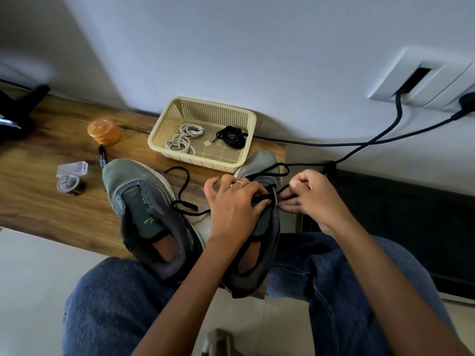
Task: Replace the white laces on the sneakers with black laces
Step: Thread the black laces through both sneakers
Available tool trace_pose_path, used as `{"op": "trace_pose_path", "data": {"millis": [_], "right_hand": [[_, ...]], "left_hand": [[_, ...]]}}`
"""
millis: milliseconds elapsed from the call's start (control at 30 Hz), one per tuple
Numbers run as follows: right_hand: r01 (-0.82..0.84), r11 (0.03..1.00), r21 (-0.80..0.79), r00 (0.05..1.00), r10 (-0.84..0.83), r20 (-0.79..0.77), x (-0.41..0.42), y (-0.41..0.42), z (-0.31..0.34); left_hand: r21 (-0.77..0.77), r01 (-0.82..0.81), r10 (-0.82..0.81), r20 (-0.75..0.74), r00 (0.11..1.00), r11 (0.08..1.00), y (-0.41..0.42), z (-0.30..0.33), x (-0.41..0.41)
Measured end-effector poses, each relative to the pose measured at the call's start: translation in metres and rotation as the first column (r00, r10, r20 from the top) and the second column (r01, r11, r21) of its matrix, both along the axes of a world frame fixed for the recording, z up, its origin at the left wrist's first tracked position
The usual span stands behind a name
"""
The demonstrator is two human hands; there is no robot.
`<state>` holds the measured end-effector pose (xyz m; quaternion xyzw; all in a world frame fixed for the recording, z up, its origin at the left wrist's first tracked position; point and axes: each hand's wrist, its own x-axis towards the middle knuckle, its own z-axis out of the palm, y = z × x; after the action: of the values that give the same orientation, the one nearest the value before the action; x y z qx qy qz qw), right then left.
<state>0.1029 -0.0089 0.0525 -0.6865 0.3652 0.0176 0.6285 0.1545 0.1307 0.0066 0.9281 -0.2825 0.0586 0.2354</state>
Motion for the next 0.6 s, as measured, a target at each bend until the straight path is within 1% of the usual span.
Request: {"op": "trace_pose_path", "data": {"millis": [67, 133, 233, 300, 333, 400, 433, 467, 500, 533, 567, 600], "right_hand": [[0.062, 0.998, -0.017, 0.996, -0.061, 0.059, 0.000, -0.002, 0.004], [0.165, 0.982, -0.094, 0.979, -0.152, 0.132, 0.000, -0.007, 0.006], [0.352, 0.922, -0.164, 0.907, -0.292, 0.302, -0.001, -0.012, 0.009], [0.486, 0.851, -0.201, 0.807, -0.348, 0.478, -0.003, -0.013, 0.015], [0.566, 0.797, -0.210, 0.726, -0.362, 0.585, -0.004, -0.013, 0.019], [0.697, 0.681, -0.225, 0.560, -0.321, 0.764, -0.005, -0.017, 0.025], [0.722, 0.646, -0.248, 0.520, -0.270, 0.810, -0.005, -0.018, 0.025], [0.722, 0.622, -0.303, 0.529, -0.215, 0.821, -0.005, -0.019, 0.024], [0.693, 0.605, -0.393, 0.589, -0.161, 0.792, -0.005, -0.020, 0.021], [0.617, 0.601, -0.508, 0.691, -0.105, 0.715, -0.005, -0.021, 0.018], [0.493, 0.614, -0.616, 0.806, -0.057, 0.589, -0.004, -0.022, 0.013], [0.329, 0.642, -0.693, 0.907, -0.010, 0.422, -0.004, -0.023, 0.007]], "left_hand": [[0.004, -0.002, 0.002, -0.004, 1.000, 1.000, 0.000, -0.001, 0.000], [0.005, -0.001, 0.001, -0.007, 1.000, 1.000, 0.000, -0.003, 0.000], [-0.001, -0.003, 0.003, -0.013, 1.000, 1.000, 0.001, -0.004, 0.001], [-0.004, -0.006, 0.006, -0.015, 1.000, 1.000, 0.000, -0.003, 0.000], [-0.003, -0.007, 0.006, -0.018, 1.000, 1.000, 0.000, -0.002, 0.000], [-0.001, -0.004, 0.004, -0.021, 1.000, 1.000, 0.000, -0.002, -0.001], [0.001, -0.002, 0.002, -0.019, 1.000, 1.000, 0.000, -0.002, -0.001], [0.003, 0.000, 0.000, -0.017, 1.000, 1.000, 0.001, -0.002, -0.001], [0.002, 0.001, -0.001, -0.018, 1.000, 1.000, 0.001, -0.002, -0.001], [-0.005, -0.005, 0.004, -0.023, 1.000, 1.000, 0.001, -0.002, 0.000], [-0.015, -0.016, 0.016, -0.035, 0.999, 1.000, 0.002, -0.001, 0.000], [-0.025, -0.033, 0.031, -0.056, 0.998, 0.999, 0.002, 0.000, 0.000]]}}
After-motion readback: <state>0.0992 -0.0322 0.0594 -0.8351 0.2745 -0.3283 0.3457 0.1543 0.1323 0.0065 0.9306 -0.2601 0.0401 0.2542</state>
